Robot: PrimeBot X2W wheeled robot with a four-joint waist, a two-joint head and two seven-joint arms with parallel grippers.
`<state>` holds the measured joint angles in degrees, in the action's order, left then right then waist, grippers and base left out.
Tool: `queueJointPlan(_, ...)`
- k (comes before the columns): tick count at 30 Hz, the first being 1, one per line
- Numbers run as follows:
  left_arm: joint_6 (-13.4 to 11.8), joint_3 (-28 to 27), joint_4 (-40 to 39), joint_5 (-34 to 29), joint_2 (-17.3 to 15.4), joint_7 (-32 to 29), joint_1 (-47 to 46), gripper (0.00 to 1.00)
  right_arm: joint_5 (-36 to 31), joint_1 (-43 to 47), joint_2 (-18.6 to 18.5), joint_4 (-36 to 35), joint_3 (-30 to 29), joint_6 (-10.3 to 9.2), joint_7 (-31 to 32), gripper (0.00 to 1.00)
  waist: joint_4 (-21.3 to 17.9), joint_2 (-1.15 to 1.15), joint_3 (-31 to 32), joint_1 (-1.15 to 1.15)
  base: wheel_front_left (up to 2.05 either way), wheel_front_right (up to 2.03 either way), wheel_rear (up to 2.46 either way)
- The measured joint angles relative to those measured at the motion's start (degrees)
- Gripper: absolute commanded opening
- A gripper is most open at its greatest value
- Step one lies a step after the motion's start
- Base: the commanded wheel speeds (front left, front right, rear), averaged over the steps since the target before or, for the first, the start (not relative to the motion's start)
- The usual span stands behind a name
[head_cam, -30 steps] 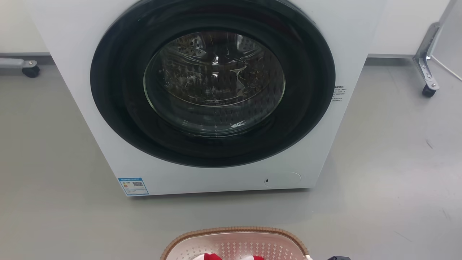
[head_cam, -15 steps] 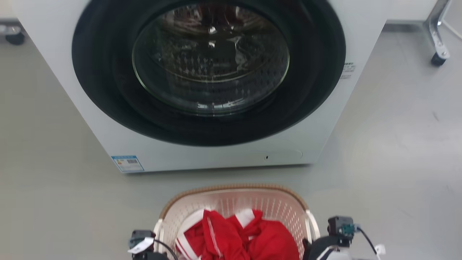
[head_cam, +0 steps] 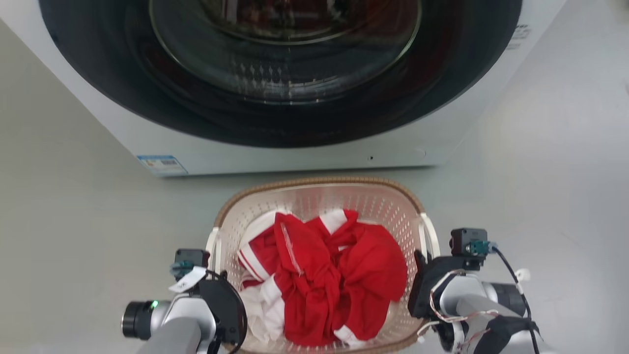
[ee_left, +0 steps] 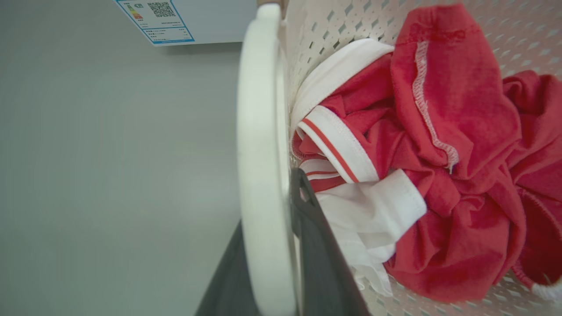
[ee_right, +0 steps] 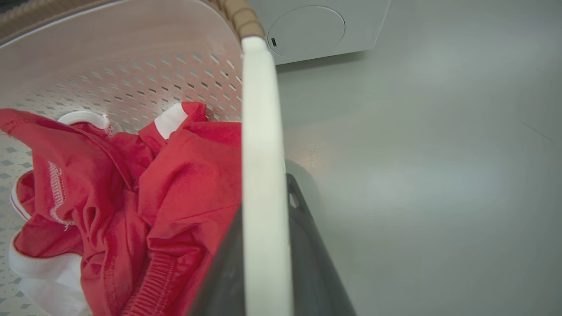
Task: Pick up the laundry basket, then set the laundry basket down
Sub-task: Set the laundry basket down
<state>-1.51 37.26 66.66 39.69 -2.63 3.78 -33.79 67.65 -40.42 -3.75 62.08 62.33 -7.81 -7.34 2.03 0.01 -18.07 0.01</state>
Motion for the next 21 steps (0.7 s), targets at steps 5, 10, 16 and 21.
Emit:
queueJointPlan(5,-0.03,0.03,-0.43,-0.16,0.04,0.77,-2.88,0.00,-0.40,-3.05,0.00,1.15,-0.05,0.01,-0.89,0.00,0.45,0.00,-4.23,0.00,0.00,0.00,0.00)
queueJointPlan(10,-0.52,-0.01,-0.58,-0.44,0.01,1.46,-5.43,0.00,-1.21,-5.94,-0.03,1.45,-0.08,0.01,-1.68,0.00,0.92,0.00,-8.48,0.00,0.00,0.00,0.00)
queueJointPlan(16,-0.78,-0.19,-0.81,-0.53,-0.04,2.43,-8.56,0.00,-1.75,-9.62,-0.24,1.80,-0.10,0.01,-2.37,0.00,1.37,0.00,-13.67,0.00,0.00,0.00,0.00)
queueJointPlan(21,-1.01,-0.23,-1.07,-0.70,-0.04,2.91,-11.52,0.00,-2.25,-12.76,-0.27,2.80,-0.29,0.01,-2.91,0.00,1.64,0.00,-17.97,0.00,0.00,0.00,0.00)
